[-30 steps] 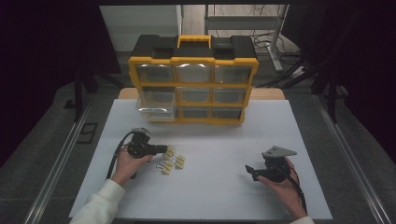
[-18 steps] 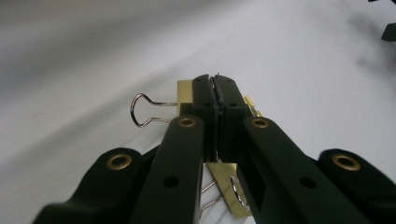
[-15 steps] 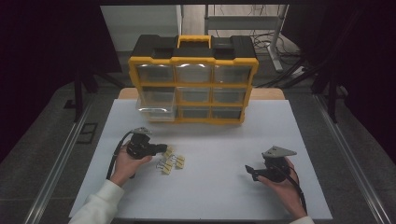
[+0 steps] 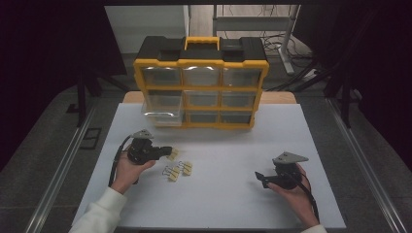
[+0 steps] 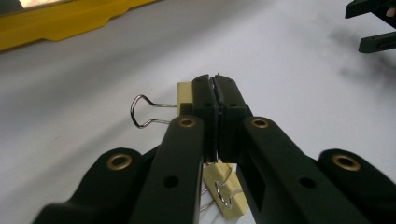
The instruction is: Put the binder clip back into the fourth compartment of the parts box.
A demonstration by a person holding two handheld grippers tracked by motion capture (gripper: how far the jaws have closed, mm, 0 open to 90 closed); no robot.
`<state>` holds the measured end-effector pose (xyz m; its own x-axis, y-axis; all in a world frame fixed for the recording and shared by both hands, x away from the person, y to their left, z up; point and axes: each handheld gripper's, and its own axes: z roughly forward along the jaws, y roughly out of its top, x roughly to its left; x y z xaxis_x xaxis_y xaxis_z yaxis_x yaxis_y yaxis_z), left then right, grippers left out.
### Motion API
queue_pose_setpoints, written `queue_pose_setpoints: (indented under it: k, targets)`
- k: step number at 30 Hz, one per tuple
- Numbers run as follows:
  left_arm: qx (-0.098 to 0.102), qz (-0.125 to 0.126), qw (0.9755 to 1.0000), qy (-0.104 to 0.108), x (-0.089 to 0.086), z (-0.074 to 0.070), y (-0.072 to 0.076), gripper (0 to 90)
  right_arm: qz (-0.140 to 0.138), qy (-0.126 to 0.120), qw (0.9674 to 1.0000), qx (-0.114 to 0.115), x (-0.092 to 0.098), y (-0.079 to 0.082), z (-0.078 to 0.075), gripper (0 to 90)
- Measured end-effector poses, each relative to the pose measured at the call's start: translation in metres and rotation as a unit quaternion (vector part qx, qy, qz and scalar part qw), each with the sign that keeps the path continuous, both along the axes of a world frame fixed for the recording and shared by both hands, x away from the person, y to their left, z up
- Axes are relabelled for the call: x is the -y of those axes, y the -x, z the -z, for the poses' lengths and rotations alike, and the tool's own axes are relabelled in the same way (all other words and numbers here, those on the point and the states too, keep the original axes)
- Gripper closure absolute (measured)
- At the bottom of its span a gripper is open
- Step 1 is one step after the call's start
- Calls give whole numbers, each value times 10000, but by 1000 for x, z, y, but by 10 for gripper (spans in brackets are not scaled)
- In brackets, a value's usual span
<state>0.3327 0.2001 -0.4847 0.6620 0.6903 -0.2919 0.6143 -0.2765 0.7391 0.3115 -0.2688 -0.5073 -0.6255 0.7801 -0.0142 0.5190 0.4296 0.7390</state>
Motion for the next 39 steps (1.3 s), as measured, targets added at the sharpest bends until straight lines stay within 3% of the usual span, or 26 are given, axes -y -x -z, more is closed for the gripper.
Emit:
queue_pose_setpoints:
  k: [18,39]
  targets:
    - [492,-15,9986,187,-6,-26,11,886,10,-18,10000,0,0,0,0,143]
    - [775,-16,9966,284,-7,-40,18,887,4,-7,10000,-1,0,0,0,143]
